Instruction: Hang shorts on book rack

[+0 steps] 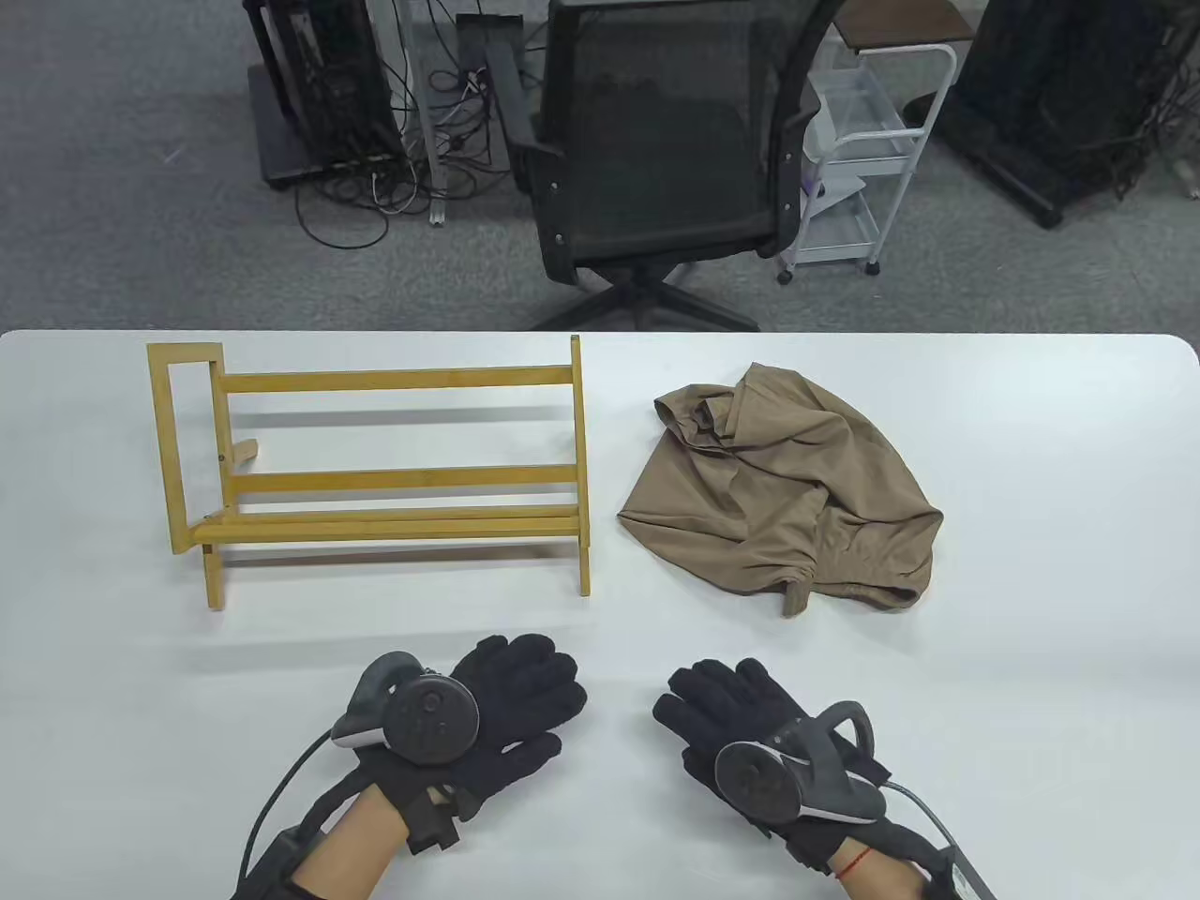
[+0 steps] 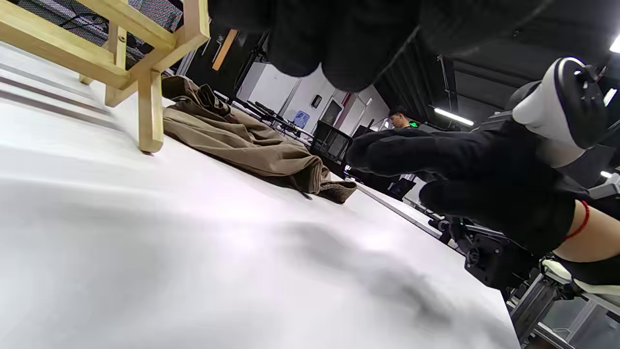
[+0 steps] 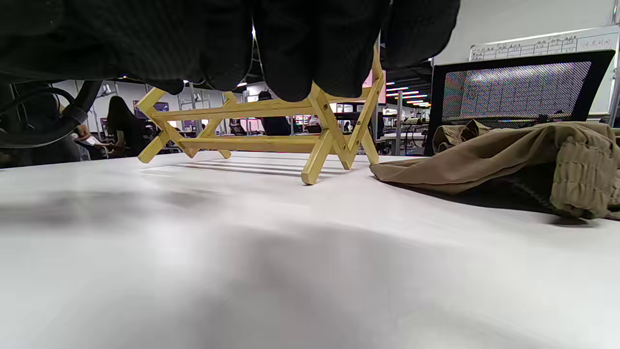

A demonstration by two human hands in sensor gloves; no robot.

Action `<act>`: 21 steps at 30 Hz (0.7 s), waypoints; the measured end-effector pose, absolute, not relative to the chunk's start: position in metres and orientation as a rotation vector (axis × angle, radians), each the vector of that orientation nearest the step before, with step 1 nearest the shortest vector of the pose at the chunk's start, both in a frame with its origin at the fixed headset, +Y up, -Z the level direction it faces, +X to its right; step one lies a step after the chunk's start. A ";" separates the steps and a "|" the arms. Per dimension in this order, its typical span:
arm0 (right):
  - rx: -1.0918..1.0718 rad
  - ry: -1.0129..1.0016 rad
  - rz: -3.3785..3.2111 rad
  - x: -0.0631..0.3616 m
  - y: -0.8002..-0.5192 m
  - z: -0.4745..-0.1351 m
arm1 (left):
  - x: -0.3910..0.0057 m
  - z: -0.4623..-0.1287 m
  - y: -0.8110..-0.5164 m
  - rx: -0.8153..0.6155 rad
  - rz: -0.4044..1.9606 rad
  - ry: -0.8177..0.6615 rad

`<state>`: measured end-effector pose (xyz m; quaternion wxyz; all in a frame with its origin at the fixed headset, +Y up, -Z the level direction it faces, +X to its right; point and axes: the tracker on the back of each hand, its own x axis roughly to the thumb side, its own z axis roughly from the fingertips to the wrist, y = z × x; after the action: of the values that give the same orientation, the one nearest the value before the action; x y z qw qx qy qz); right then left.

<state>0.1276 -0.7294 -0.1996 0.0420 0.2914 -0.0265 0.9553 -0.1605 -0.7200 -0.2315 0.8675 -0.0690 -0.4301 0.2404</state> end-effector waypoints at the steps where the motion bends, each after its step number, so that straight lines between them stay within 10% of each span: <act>1: 0.891 -0.079 2.924 0.128 -0.729 -0.200 | -0.160 -0.232 -0.720 -0.145 0.504 -0.901; 21: 0.793 -0.140 2.955 0.138 -0.727 -0.208 | -0.162 -0.232 -0.720 -0.147 0.515 -0.894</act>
<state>0.1379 -0.7268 -0.2080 0.0392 0.2587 -0.0455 0.9641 -0.1619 -0.7203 -0.2325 0.8673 -0.0701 -0.4271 0.2461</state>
